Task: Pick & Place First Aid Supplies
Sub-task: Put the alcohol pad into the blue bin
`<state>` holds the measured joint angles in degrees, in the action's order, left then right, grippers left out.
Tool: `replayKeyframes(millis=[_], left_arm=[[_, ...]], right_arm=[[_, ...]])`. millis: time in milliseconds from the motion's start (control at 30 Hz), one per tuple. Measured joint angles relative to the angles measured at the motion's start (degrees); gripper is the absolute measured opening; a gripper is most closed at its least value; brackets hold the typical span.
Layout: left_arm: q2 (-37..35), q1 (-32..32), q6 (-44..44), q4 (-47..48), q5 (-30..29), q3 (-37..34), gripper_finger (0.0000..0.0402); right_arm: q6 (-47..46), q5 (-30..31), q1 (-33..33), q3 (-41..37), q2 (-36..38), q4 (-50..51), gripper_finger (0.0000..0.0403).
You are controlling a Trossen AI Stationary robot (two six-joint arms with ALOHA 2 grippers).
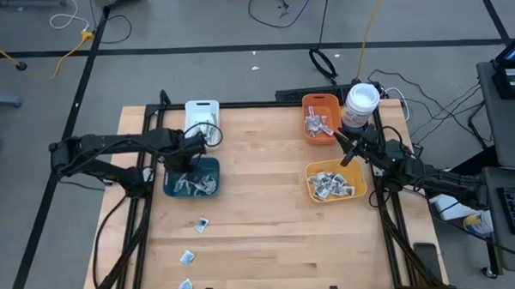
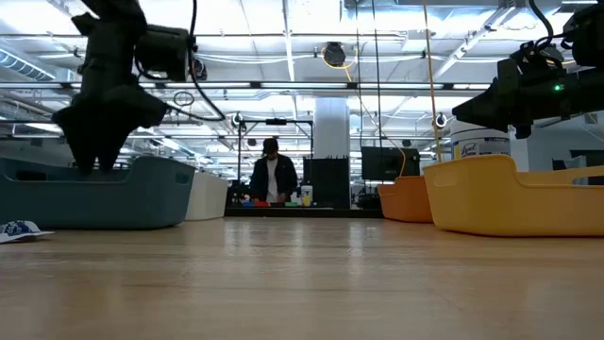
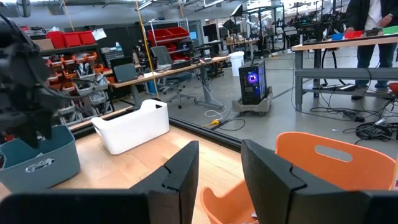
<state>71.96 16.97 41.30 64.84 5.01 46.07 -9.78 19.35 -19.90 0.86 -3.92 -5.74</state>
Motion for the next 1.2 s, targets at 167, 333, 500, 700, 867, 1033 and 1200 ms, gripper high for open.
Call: replayKeyframes(millis=[167,333,500,700,867,1033,1200], left_arm=[[0.00,-3.83,6.34,0.29,0.01,3.38,0.0269],[0.02,-10.01,15.20,0.19,1.86,4.30,0.0267],[1.34,-19.42,27.12,-0.98,2.68,4.41,0.0257],[6.05,-30.97,38.13,-1.86,2.92,5.83,0.0255],[10.17,-37.84,43.18,-2.13,2.98,9.41,0.0264],[13.22,-41.43,45.95,-2.21,2.80,12.91,0.0265],[16.34,-41.45,46.05,-2.48,2.54,13.95,0.0258]], right_arm=[[0.00,0.01,0.01,-0.01,0.00,0.00,0.0116],[0.00,0.02,0.00,0.00,0.00,0.00,0.0116],[0.00,0.00,0.01,0.00,0.00,0.00,0.0116],[0.00,0.02,0.00,0.00,0.00,0.00,0.0116],[0.00,0.01,0.01,-0.01,-0.01,0.00,0.0116],[0.00,0.02,0.02,0.00,0.00,0.00,0.0116],[0.00,0.00,0.01,-0.01,-0.02,0.00,0.0116]])
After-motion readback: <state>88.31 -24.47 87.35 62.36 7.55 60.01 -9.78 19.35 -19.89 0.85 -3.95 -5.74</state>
